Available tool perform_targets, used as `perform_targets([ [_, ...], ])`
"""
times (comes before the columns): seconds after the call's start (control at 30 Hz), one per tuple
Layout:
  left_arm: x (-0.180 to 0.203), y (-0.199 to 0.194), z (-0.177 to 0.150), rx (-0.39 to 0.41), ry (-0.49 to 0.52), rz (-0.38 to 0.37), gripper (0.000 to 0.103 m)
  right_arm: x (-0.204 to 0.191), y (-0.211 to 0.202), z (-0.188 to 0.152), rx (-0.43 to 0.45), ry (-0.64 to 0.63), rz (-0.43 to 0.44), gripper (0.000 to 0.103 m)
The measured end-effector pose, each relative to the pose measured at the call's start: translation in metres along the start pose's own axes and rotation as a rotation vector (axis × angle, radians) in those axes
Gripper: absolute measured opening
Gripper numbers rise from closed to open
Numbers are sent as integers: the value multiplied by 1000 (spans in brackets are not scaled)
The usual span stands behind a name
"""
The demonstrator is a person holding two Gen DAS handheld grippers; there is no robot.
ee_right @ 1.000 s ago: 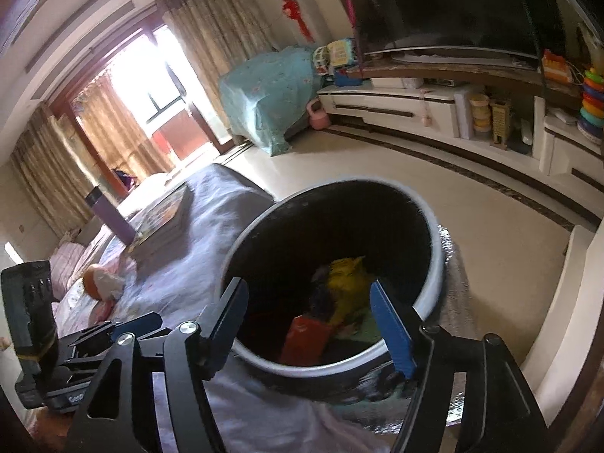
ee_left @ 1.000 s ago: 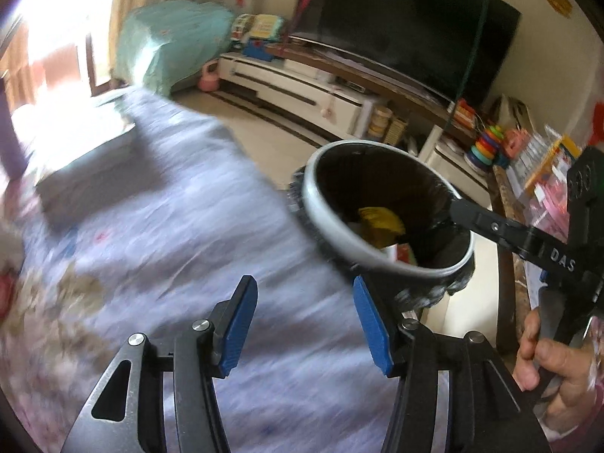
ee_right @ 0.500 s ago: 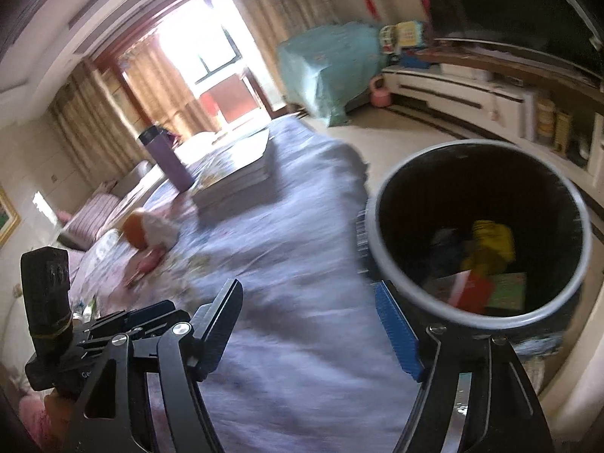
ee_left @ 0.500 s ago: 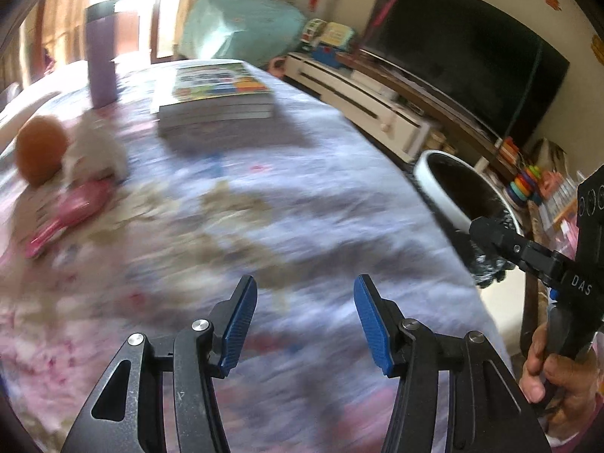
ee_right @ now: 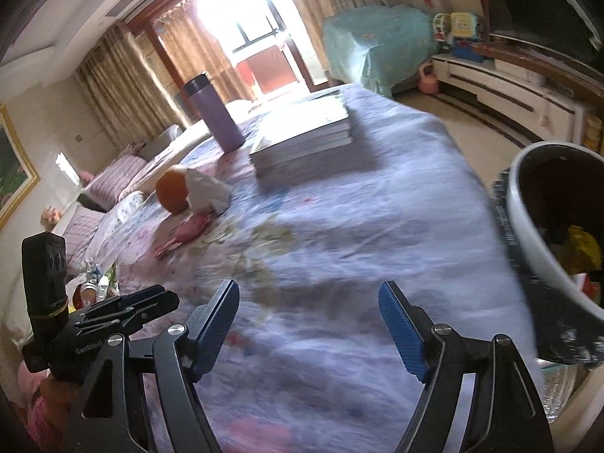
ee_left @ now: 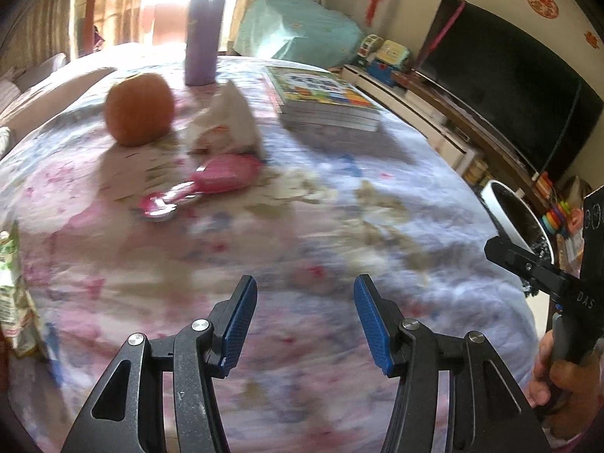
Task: Collect trash
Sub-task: 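Move both open tools back over the bed toward the brush and tissue, then grasp pink hairbrush with left tool while right tool grasps white tissue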
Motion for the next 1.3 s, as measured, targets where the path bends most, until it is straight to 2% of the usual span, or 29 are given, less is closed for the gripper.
perform_targets([
  [0.23,-36,-5,4,2,-23,38,53,-22,21,4,-37,-32,15,81],
  [0.4,-57,-3,21,-11,-3,84,54,-34,35,9,-56,-44,25,81],
  [0.57,-69,2,44,-20,31,126,56,-42,46,15,-71,-48,37,81],
  [0.87,-73,38,72,-60,117,212,56,-43,58,28,-86,-43,53,81],
  [0.93,-74,43,74,-67,131,224,52,-44,59,32,-87,-45,57,81],
  [1.0,-72,47,77,-71,150,224,36,-44,60,34,-86,-47,59,81],
  [1.07,-69,49,78,-75,162,219,25,-46,62,37,-85,-50,62,81],
  [1.2,-68,48,75,-69,161,231,20,-49,70,40,-90,-53,69,81],
  [1.3,-74,41,66,-63,99,210,17,-51,77,42,-99,-56,77,81],
])
Point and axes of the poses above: each gripper's, at about its wrist camera, not at the fingertips, and y roughly the way its jaws point, x to its right, z to its top, the point moved 10 cm from there along y, roughly the way its jaws point, and after that the axes turned 15 degrees about -x, right-handed, at the moved point
